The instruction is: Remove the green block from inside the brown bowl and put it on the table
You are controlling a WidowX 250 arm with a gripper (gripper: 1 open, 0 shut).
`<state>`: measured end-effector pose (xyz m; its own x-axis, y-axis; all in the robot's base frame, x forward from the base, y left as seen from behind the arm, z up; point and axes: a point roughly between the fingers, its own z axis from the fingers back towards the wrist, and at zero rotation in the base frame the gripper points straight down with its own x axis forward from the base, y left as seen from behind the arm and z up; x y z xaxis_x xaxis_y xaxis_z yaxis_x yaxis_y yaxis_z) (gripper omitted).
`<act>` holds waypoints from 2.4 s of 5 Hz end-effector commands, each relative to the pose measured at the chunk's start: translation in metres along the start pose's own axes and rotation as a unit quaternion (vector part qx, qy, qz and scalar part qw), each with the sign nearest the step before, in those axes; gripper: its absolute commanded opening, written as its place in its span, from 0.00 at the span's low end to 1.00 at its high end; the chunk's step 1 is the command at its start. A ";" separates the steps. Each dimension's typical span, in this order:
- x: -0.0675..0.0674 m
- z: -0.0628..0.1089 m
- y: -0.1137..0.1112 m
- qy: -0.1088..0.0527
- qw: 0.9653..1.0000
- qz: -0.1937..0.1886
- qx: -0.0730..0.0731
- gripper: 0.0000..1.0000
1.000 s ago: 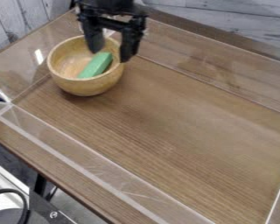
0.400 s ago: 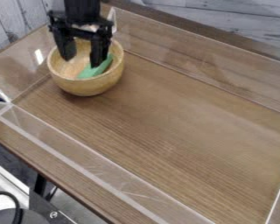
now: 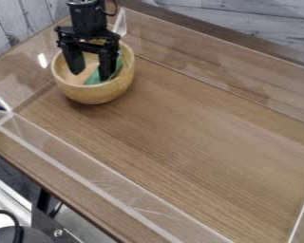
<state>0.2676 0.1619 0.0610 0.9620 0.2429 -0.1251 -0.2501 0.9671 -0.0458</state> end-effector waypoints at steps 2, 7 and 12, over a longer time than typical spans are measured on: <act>0.018 0.025 0.012 -0.046 0.999 -0.006 -0.009 1.00; 0.050 0.027 0.022 -0.088 0.994 -0.032 -0.050 1.00; 0.060 0.038 0.017 -0.091 0.993 -0.048 -0.050 0.00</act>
<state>0.3136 0.1893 0.0522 0.9846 0.1707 -0.0378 -0.1748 0.9645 -0.1978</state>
